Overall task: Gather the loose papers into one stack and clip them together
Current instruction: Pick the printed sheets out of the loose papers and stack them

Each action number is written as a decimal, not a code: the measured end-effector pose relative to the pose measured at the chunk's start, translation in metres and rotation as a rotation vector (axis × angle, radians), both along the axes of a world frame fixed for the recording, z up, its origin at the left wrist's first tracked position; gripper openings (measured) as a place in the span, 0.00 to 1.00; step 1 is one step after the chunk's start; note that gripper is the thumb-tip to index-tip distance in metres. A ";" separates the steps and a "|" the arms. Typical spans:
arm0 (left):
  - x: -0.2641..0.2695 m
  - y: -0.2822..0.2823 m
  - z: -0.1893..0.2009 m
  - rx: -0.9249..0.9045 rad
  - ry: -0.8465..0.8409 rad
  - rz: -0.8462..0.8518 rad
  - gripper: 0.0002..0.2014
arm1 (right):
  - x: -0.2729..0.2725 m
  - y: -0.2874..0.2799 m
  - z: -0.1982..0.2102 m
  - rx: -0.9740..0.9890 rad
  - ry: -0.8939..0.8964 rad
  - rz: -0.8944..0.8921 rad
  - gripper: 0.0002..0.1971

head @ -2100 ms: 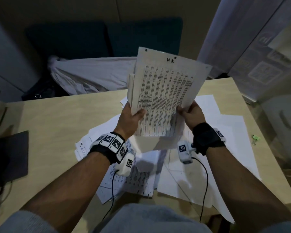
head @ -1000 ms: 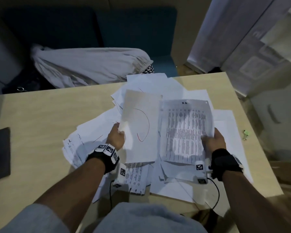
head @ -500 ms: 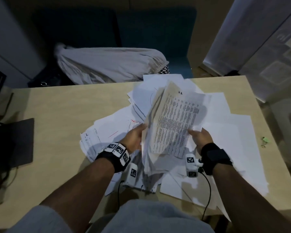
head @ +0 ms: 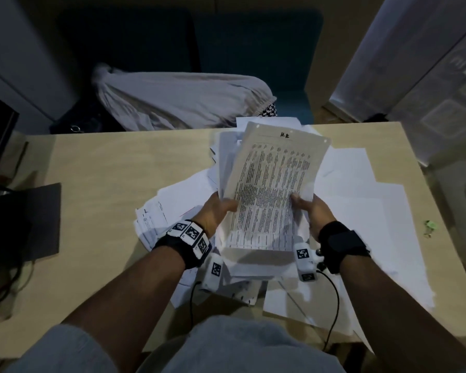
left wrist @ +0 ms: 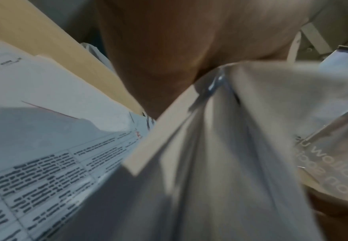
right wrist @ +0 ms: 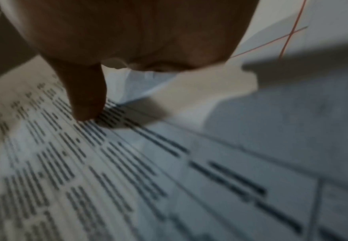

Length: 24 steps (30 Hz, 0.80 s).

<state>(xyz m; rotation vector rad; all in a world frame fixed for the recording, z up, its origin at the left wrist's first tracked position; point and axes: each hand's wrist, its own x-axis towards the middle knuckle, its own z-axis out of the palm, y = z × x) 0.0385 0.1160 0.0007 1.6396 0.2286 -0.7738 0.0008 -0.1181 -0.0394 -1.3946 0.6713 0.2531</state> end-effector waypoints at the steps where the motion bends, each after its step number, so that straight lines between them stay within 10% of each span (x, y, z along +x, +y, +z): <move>1: 0.001 0.003 -0.003 -0.012 0.004 -0.001 0.29 | 0.001 0.001 -0.001 -0.025 0.000 0.016 0.24; 7: -0.011 0.023 -0.017 -0.009 0.094 0.021 0.17 | -0.007 0.013 0.000 -0.272 0.035 0.108 0.19; 14: -0.015 0.034 -0.013 -0.276 0.231 0.016 0.21 | -0.013 0.044 -0.016 0.006 0.075 0.142 0.46; 17: -0.009 0.040 -0.015 -0.316 0.265 0.120 0.19 | -0.010 0.049 -0.014 -0.007 0.086 0.176 0.37; 21: 0.000 0.048 -0.045 -0.126 0.158 0.162 0.17 | -0.010 0.038 -0.016 -0.307 0.129 0.069 0.21; 24: 0.002 0.063 -0.077 0.436 -0.169 -0.016 0.17 | -0.017 0.029 -0.017 -0.497 0.109 0.078 0.19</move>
